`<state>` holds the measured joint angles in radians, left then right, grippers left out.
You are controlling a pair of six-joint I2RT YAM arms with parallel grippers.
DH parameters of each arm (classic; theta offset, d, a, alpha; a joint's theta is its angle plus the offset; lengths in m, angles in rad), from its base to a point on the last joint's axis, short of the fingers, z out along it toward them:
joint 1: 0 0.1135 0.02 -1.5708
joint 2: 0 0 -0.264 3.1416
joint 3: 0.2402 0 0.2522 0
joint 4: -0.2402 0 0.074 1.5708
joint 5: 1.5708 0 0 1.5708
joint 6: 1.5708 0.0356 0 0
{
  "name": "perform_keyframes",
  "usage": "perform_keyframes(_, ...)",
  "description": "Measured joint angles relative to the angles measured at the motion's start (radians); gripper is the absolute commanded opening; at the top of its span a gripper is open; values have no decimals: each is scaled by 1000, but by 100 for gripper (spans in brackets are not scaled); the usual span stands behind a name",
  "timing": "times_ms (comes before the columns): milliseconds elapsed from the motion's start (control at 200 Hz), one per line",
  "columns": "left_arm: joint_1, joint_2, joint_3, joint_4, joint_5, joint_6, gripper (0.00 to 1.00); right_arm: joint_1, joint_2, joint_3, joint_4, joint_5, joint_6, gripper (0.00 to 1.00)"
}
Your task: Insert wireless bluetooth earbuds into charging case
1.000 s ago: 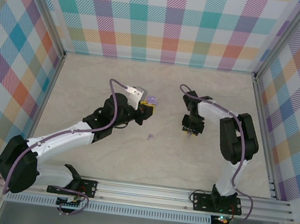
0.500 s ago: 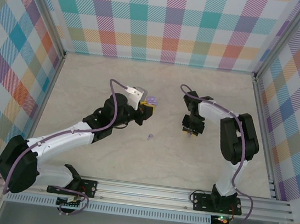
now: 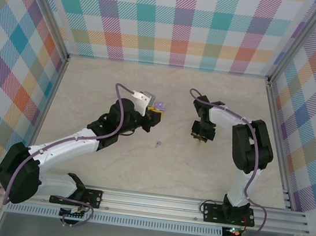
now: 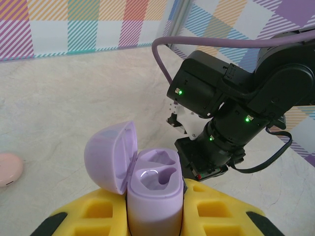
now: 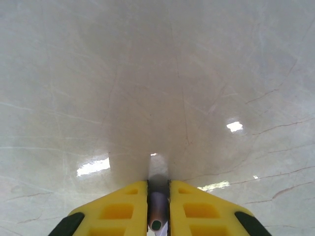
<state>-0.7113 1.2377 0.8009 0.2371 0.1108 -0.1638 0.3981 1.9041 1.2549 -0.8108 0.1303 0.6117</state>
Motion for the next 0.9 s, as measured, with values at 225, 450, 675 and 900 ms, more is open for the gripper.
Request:
perform_keyframes(225,0,-12,0,0,0,0,10,1,0,4,-29,0,-82,19)
perform_keyframes(450,0,-16,0,0,0,0,10,2,0,12,-70,-1,-135,28)
perform_keyframes(675,0,-16,0,0,0,0,10,3,0,15,-103,-13,-141,30)
perform_keyframes(900,0,-16,0,0,0,0,10,8,5,15,-107,-15,-126,28)
